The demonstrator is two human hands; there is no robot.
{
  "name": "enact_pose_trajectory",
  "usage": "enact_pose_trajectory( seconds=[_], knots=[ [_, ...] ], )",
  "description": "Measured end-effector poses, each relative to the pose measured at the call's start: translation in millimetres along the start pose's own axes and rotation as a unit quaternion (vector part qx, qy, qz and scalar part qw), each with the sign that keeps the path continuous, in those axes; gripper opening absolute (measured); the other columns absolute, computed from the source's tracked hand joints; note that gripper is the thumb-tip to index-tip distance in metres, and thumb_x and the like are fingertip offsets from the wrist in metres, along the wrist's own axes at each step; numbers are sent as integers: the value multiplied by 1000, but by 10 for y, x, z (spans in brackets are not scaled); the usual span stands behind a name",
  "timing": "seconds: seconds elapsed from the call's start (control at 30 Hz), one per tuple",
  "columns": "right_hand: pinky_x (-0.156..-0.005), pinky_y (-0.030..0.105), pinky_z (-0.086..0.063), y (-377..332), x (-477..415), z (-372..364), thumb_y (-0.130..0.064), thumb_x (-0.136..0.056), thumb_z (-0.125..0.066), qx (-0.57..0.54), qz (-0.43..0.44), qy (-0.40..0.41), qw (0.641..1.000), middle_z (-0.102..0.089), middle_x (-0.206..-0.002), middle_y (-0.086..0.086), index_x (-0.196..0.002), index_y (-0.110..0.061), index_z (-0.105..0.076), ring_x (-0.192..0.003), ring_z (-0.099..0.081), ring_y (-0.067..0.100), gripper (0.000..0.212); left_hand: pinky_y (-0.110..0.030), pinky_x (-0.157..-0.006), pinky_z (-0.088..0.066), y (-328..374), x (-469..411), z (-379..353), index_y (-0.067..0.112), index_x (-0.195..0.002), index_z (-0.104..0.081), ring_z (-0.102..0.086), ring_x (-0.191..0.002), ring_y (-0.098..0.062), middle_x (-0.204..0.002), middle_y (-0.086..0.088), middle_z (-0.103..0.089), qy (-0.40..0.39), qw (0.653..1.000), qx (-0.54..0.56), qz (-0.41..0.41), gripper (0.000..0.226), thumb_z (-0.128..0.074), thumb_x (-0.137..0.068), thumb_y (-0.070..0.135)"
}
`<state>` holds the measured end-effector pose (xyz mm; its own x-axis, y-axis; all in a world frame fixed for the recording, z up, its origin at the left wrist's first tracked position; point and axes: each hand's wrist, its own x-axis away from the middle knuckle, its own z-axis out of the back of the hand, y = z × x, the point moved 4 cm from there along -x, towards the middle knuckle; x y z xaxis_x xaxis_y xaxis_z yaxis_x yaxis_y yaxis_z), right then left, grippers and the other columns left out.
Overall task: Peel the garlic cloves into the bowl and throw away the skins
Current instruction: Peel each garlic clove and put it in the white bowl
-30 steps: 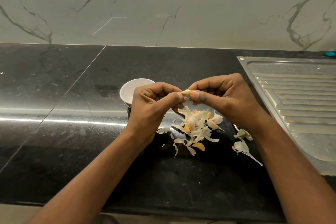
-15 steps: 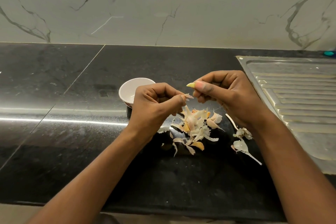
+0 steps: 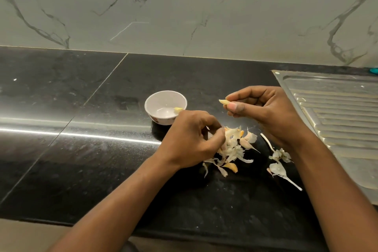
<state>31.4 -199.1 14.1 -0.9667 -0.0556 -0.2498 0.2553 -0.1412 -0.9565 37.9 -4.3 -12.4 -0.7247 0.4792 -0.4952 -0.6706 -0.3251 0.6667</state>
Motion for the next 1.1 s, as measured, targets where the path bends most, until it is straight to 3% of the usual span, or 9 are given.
enact_pose_trajectory(
  seconds=[0.13, 0.27, 0.37, 0.5, 0.77, 0.97, 1.1],
  knots=[
    [-82, 32, -65, -103, -144, -118, -19, -82, -85, 43, -10, -43, 998, -82, -96, 12, -105, -9, -82, -90, -79, 28, 26, -17, -60, -44, -21, -10, -5, 18, -74, -78, -66, -64, -9, -70, 14, -71, -8, 1000, -17, -2, 22, -72, -95, 19],
    [-81, 28, -64, -276, -413, -382, -19, -88, -86, 132, -12, -106, 985, -82, -92, 6, -103, -14, -84, -86, -78, 19, 16, -28, -60, -51, -34, 15, -34, 14, -80, -79, -63, -63, -8, -76, 6, -73, -16, 999, -49, -10, 16, -72, -90, 24],
    [-77, 21, -60, -285, -635, -627, -23, -91, -86, 234, -6, -155, 960, -82, -88, -8, -101, -19, -85, -83, -76, 9, 11, -34, -62, -55, -23, 23, -17, 14, -82, -79, -64, -64, -9, -78, 5, -74, -15, 998, -59, -14, 15, -71, -89, 24],
    [-79, 24, -62, -181, -850, -864, -24, -91, -86, 303, -5, -162, 939, -81, -92, -9, -97, -22, -87, -88, -76, 8, 6, -35, -63, -53, -14, 33, -6, 15, -81, -78, -63, -65, -9, -76, 6, -72, -24, 997, -72, -20, 17, -68, -90, 25],
    [-84, 18, -58, -133, -942, -974, -24, -94, -83, 323, -8, -149, 934, -82, -103, -10, -103, -21, -87, -97, -74, 2, 10, -23, -62, -51, -19, 21, 26, 15, -81, -79, -62, -64, -5, -76, 8, -73, -15, 998, -64, -16, 13, -68, -86, 21],
    [-86, 18, -61, -337, -787, -539, -28, -93, -83, 237, 15, -98, 966, -83, -99, -11, -105, -20, -86, -97, -77, 2, 14, -17, -59, -44, -35, -18, 110, 13, -76, -78, -60, -59, -3, -72, 8, -74, 50, 997, -51, 13, 12, -69, -83, 14],
    [-86, 24, -61, -333, -563, -159, -26, -92, -82, 213, 9, -110, 971, -83, -102, -5, -105, -16, -85, -101, -77, 9, 17, -14, -56, -41, -52, -10, 150, 13, -76, -78, -62, -57, -3, -68, 10, -72, 73, 996, -35, 40, 15, -69, -88, 11]
  ],
)
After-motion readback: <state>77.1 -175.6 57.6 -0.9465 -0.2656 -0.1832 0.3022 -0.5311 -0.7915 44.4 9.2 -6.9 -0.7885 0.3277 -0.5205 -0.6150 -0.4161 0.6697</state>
